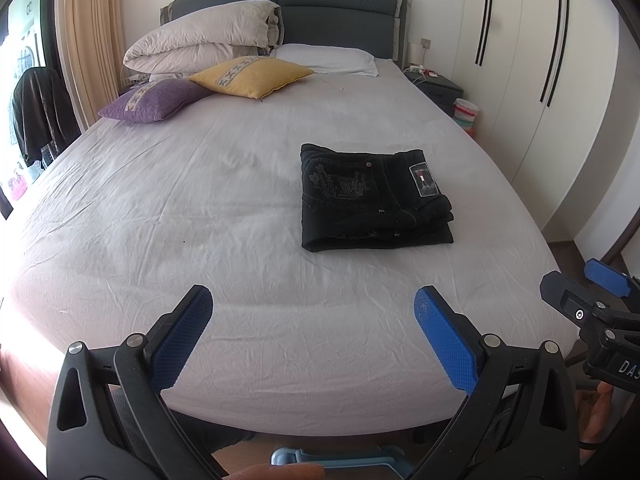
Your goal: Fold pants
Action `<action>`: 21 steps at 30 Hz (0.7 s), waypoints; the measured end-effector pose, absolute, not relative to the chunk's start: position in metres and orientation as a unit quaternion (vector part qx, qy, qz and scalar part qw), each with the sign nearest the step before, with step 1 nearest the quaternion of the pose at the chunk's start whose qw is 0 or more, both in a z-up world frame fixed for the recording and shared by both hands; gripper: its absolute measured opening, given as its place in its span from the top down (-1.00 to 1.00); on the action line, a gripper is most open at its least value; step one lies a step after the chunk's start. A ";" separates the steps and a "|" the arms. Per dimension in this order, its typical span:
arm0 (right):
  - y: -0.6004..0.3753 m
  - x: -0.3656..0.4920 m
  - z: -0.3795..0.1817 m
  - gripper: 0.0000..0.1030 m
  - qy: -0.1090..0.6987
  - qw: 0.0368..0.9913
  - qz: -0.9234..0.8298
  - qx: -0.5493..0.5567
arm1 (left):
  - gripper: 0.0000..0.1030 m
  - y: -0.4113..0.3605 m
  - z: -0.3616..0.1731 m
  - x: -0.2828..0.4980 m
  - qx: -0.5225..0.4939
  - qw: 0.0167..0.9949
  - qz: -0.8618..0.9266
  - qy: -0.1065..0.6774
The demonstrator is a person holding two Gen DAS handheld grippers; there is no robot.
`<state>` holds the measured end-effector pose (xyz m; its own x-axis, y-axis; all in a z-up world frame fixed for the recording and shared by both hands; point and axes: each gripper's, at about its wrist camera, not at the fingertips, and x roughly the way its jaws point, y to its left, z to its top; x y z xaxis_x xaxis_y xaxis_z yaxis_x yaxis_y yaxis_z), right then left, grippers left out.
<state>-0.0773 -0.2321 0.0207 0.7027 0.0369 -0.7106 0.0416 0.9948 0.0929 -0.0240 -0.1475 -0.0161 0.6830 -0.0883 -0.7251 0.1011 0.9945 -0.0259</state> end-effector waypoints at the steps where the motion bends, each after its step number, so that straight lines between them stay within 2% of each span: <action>1: -0.232 -0.076 0.021 -0.96 0.386 0.921 -0.001 0.051 | -1.00 -0.147 -0.016 -0.024 0.008 0.917 -0.052 0.395; 21: -0.233 -0.078 0.020 -0.96 0.388 0.920 -0.001 0.050 | -1.00 -0.148 -0.023 -0.029 0.003 0.915 -0.053 0.400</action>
